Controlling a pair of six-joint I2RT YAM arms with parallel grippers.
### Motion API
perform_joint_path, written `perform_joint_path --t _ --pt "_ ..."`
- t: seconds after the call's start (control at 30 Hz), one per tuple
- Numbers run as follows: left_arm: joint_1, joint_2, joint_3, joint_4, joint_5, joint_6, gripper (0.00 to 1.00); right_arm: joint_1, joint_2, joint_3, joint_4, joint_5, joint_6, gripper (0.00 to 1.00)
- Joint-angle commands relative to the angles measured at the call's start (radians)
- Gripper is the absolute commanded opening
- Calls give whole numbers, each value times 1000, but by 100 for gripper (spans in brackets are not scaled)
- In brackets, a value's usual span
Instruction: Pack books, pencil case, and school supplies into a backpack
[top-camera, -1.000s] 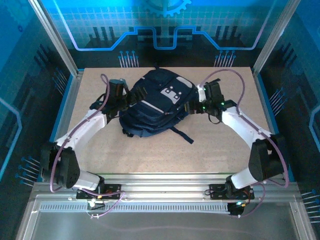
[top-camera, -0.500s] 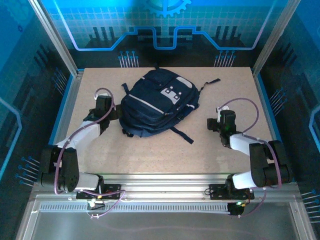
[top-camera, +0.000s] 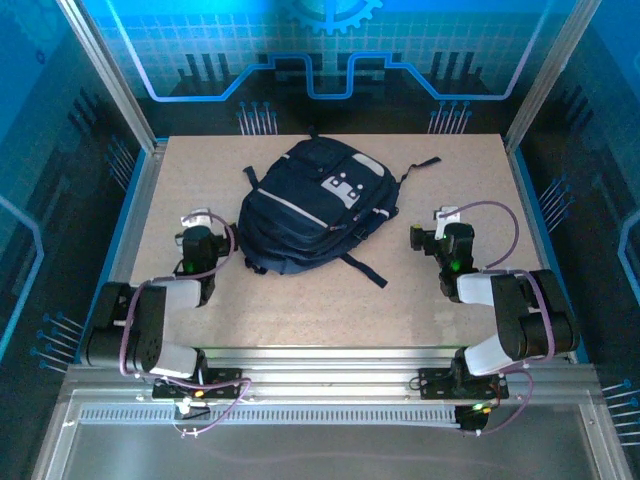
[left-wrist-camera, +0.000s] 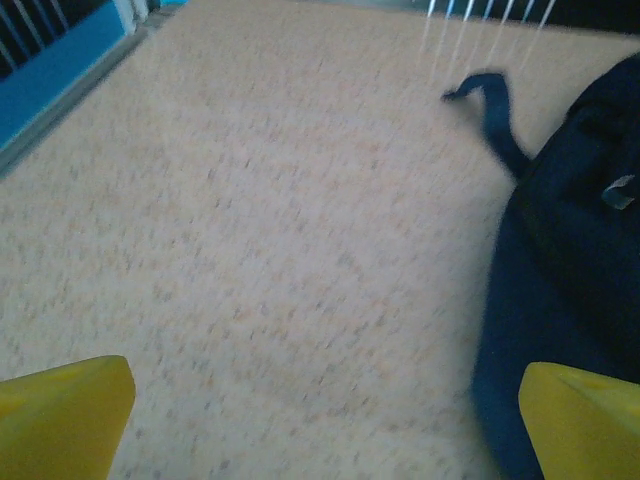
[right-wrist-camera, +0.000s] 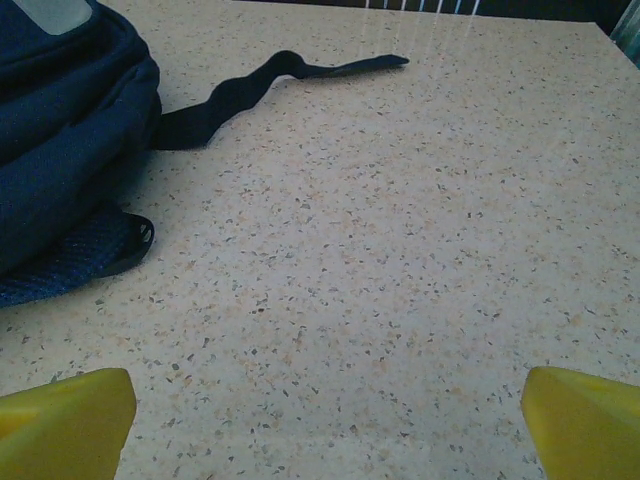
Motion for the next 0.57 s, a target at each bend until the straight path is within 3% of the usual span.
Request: perform_joint_path --t 0.0,0.07,0.13,0.2,0.53 --pt "9 30 -18 212 56 4 99 -4 7 6 62 11 -10 100" --pt "11 51 -16 217 85 11 99 -4 7 6 62 10 -10 100" --pt "-1 131 -30 349 76 45 99 -1 7 5 62 12 -13 100" --pt "0 86 -3 215 76 21 99 2 8 7 61 15 -13 100" --pt "-12 107 1 245 60 39 99 6 9 8 60 20 -16 100"
